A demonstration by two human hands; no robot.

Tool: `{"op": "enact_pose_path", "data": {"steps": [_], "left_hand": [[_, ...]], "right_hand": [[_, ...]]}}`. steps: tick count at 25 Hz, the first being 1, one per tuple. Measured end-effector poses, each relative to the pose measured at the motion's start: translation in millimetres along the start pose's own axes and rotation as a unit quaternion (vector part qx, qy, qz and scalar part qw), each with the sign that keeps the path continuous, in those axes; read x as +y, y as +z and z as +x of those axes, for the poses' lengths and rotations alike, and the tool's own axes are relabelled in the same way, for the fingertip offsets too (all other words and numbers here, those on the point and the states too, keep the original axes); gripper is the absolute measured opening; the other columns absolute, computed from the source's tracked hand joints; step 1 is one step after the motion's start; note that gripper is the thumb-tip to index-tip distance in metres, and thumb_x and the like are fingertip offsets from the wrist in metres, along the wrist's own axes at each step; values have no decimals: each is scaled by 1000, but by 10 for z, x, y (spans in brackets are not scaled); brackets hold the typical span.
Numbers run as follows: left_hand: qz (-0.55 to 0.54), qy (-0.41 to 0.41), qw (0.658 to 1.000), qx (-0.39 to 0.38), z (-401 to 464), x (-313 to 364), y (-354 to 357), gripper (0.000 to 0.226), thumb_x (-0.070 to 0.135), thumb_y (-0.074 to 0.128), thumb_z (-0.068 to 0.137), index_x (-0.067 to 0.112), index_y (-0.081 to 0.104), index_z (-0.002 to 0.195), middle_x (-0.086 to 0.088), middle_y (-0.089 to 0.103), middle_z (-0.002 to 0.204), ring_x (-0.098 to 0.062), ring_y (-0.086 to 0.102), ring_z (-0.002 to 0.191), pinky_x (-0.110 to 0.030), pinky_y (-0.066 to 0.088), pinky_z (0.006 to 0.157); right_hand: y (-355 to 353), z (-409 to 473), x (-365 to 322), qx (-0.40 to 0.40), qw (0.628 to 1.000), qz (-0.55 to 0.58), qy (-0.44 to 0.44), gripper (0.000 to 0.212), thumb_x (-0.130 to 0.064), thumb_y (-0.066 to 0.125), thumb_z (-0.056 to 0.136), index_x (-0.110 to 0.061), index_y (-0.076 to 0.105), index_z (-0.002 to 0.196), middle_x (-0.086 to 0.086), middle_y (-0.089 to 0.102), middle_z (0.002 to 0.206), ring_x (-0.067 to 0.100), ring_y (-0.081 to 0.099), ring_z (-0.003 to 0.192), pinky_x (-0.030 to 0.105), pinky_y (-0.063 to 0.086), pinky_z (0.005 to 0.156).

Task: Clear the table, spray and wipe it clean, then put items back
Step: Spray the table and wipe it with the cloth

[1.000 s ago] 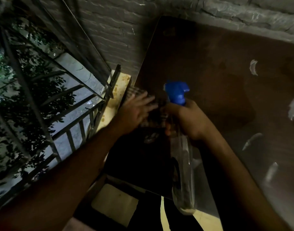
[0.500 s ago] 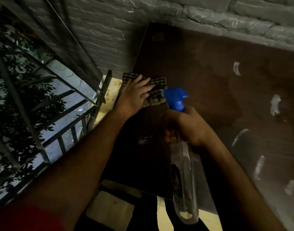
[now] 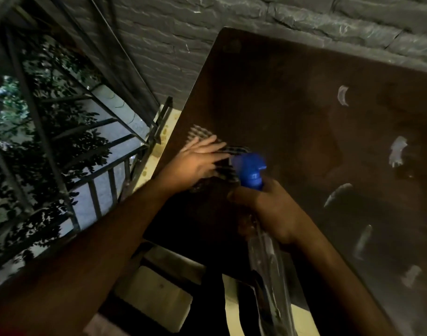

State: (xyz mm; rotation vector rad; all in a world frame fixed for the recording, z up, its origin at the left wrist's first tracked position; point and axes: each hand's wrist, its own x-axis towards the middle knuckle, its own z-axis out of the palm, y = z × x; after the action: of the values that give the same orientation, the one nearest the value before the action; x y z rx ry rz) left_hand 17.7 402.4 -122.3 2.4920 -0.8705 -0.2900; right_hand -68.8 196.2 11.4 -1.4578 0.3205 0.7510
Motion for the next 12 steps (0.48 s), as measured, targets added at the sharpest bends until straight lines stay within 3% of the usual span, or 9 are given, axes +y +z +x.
{"op": "enact_pose_path", "data": {"steps": [3,6,10,12], "left_hand": [[-24,-71,997,29,-8,-270,-220,42,24,49,96,27,47,138,6,35,151,-14,17,145,-53,15,117],[-15,-83,996,4,150,-282,-271,42,21,51,97,26,47,138,4,33,152,-15,16,146,-51,15,117],[-17,-93,995,27,134,-269,-244,43,18,51,97,26,47,138,5,33,153,-12,15,145,-43,7,119],[-19,-92,995,25,150,-241,-237,43,17,51,96,26,47,138,6,32,153,-11,14,145,-40,3,118]], "right_hand": [[63,-103,165,-31,997,-65,15,7,-14,68,79,-15,61,79,0,60,48,14,56,42,29,46,45],[202,-94,368,-39,991,-124,31,28,-39,71,58,-20,64,77,-2,61,55,16,59,54,43,53,63],[314,-127,439,-31,983,-179,15,14,-29,73,73,-22,61,73,-7,60,52,4,56,50,30,50,62],[296,-72,422,-15,986,-165,23,15,-31,73,69,-22,62,74,-4,62,53,9,59,51,34,52,63]]}}
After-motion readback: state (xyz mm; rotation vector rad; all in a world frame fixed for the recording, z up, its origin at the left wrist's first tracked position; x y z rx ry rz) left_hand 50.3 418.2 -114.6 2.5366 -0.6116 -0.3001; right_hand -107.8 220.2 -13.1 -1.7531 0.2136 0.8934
